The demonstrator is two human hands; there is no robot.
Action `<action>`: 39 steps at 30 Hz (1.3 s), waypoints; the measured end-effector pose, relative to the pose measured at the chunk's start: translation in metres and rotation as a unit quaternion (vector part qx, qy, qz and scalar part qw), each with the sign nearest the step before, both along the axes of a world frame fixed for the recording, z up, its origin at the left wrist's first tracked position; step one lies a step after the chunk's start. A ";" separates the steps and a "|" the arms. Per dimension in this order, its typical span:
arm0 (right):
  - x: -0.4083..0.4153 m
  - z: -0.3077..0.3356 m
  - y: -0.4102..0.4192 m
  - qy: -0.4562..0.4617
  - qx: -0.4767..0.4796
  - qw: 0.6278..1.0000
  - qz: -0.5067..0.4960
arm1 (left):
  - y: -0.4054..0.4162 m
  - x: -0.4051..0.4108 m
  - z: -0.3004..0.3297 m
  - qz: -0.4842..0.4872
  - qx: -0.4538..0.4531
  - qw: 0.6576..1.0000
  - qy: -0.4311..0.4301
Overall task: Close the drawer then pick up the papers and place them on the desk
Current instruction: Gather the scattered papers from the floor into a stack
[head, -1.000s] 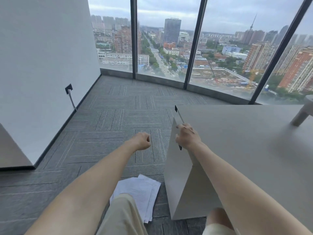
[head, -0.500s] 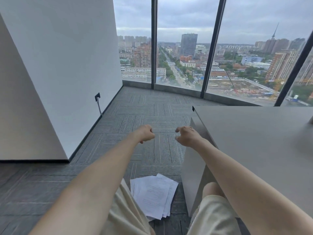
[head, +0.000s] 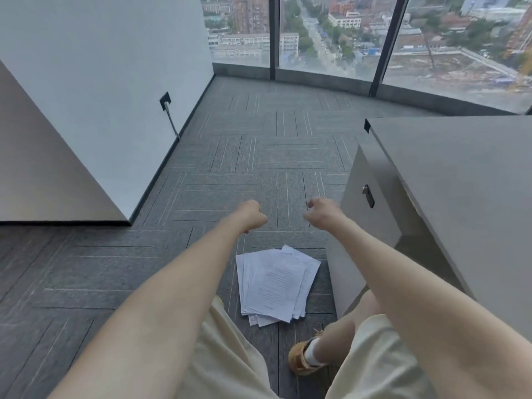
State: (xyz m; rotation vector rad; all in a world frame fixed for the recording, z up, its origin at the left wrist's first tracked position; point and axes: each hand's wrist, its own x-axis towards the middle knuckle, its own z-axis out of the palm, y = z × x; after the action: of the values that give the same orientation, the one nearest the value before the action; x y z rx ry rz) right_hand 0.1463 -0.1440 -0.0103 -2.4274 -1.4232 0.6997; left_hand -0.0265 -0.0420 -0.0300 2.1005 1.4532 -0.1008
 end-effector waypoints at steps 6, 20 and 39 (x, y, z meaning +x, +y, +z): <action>0.002 -0.083 0.069 0.044 -0.066 0.997 0.017 | 0.048 -0.006 -0.084 0.067 -0.070 0.995 0.001; 0.013 -0.319 0.150 0.143 -0.212 0.967 -0.024 | 0.117 -0.001 -0.307 0.178 -0.186 0.966 0.007; 0.042 -0.545 0.133 0.153 -0.238 0.912 -0.298 | 0.124 -0.021 -0.520 0.377 -0.255 0.890 0.015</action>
State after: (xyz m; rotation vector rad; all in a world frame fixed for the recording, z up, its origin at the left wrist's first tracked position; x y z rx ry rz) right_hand 0.1887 -0.0114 -0.5552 -2.7117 -0.3664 1.2889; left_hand -0.0479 0.0825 -0.5495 1.0351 1.9072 -0.1851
